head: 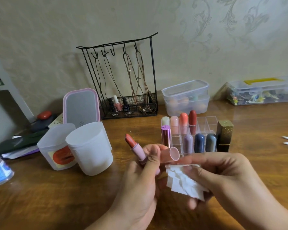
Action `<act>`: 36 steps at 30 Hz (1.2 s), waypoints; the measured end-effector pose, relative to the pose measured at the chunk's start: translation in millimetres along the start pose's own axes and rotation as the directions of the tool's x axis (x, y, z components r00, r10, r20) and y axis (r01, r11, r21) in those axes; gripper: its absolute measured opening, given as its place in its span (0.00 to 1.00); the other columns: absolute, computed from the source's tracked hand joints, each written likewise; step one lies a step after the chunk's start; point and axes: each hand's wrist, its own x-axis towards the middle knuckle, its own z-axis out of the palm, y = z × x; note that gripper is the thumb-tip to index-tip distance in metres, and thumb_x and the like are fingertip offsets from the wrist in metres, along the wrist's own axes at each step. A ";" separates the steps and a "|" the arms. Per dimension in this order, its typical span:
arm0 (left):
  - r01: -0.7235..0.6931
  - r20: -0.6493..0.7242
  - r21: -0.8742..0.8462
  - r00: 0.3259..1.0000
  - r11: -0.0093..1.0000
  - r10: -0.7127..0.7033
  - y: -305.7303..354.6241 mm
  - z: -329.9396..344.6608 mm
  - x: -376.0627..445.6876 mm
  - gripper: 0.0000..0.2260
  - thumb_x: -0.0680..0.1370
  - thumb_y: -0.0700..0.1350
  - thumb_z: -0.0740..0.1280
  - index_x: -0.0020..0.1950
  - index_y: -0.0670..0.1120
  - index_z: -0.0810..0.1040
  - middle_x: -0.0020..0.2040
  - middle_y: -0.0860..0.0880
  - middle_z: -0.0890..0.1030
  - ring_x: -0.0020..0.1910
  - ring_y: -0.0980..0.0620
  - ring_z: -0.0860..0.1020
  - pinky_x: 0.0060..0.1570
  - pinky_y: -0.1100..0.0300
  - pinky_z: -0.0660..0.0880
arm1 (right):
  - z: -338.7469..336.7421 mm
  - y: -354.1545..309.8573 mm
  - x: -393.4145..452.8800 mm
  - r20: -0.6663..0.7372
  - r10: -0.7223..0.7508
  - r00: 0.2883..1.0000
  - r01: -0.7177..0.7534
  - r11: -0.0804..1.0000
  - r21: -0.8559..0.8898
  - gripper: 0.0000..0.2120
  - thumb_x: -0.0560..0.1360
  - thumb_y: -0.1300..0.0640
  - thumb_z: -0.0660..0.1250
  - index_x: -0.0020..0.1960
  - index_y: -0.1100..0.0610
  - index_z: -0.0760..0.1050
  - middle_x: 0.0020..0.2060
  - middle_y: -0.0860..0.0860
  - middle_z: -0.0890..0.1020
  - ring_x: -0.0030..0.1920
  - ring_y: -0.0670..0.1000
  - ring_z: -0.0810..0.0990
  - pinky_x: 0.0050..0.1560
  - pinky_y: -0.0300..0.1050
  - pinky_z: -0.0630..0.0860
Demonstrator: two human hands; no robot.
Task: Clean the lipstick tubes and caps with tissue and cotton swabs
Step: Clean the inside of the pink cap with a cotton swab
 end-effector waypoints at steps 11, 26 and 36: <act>0.022 0.030 -0.106 0.999 0.994 -0.019 4.7 1.4 1.7 0.11 0.66 0.53 0.67 0.36 0.46 0.83 0.34 0.42 0.80 0.38 0.45 0.81 0.48 0.46 0.79 | -6.4 1.3 2.0 0.060 0.046 0.997 -0.048 0.998 0.032 0.05 0.70 0.58 0.73 0.44 0.53 0.87 0.35 0.60 0.86 0.33 0.54 0.85 0.32 0.39 0.78; 0.069 0.141 -0.084 0.988 0.994 -0.057 6.2 -1.3 -1.0 0.10 0.69 0.53 0.65 0.36 0.50 0.84 0.37 0.44 0.82 0.38 0.50 0.82 0.39 0.55 0.79 | -9.7 4.9 8.6 0.036 0.108 0.993 -0.110 0.993 0.043 0.07 0.57 0.66 0.78 0.35 0.61 0.86 0.34 0.62 0.85 0.33 0.55 0.84 0.32 0.43 0.80; 0.052 0.184 -0.086 0.982 0.995 -0.035 7.9 1.8 -3.6 0.11 0.69 0.50 0.64 0.34 0.48 0.84 0.35 0.45 0.82 0.36 0.51 0.82 0.39 0.56 0.81 | -14.7 14.6 11.4 0.064 0.198 0.978 -0.199 0.980 0.013 0.12 0.62 0.57 0.78 0.45 0.57 0.86 0.42 0.60 0.86 0.41 0.58 0.86 0.41 0.50 0.82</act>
